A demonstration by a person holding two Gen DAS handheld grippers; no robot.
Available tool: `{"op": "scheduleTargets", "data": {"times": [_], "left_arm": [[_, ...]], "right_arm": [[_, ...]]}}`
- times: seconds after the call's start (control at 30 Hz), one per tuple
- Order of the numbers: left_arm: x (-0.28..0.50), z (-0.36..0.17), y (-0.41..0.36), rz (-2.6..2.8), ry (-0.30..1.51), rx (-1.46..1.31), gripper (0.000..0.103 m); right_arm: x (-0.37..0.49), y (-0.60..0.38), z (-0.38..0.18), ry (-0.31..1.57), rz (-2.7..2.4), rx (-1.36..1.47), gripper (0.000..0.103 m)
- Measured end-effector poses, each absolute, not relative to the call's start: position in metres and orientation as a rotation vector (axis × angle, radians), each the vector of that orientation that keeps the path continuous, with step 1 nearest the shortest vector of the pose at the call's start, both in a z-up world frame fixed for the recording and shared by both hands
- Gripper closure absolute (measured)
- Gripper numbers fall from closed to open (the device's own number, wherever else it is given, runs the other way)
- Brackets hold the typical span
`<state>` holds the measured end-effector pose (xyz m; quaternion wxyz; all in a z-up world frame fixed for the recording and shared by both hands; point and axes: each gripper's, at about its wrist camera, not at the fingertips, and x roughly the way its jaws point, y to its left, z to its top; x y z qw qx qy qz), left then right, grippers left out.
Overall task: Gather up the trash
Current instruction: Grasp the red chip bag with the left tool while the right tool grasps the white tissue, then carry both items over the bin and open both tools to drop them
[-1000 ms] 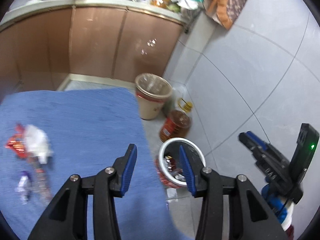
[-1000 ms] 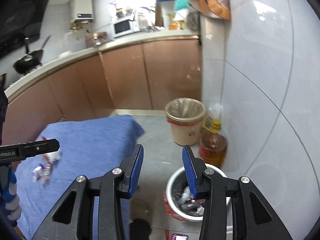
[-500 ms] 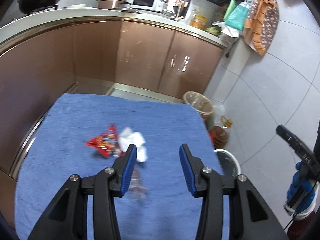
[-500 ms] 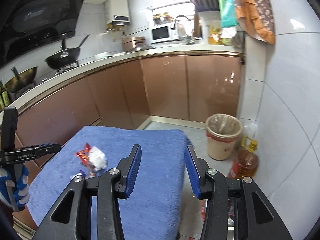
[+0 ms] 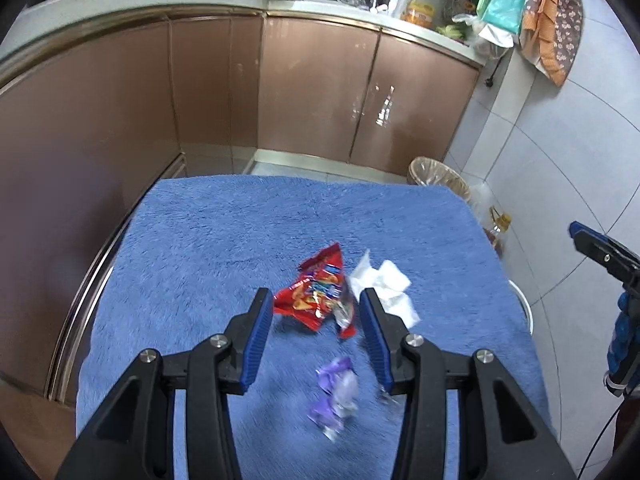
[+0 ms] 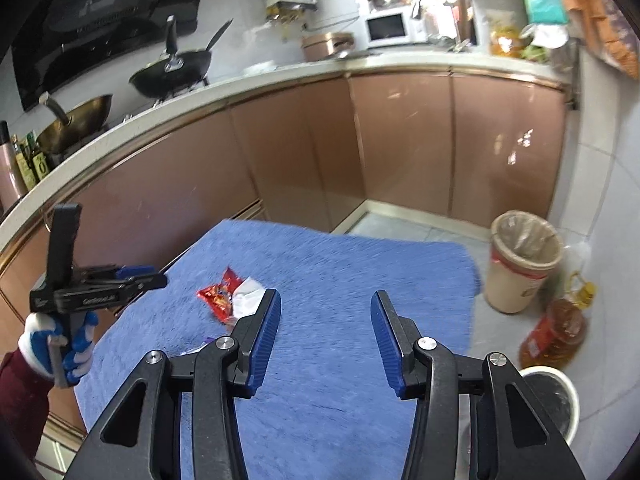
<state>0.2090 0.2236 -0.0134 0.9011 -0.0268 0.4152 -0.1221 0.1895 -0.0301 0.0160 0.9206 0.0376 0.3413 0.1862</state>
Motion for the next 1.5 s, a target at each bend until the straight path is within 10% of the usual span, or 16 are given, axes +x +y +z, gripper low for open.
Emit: {"op": "scheduleTargets", "data": {"times": [0.97, 1.13, 1.5], "left_arm": [[0.284, -0.107, 0.231, -0.437, 0.952, 0.0, 0.051], [0.284, -0.11, 0.229, -0.446, 0.957, -0.011, 0.083], [0.267, -0.088, 0.235, -0.41, 0.9, -0.058, 0.095]], "right_arm": [[0.306, 0.076, -0.12, 1.018, 0.675, 0.253, 0.063], [0.307, 0.077, -0.124, 1.023, 0.671, 0.244, 0.092], [0.297, 0.048, -0.1, 0.961, 0.599, 0.273, 0.098]]}}
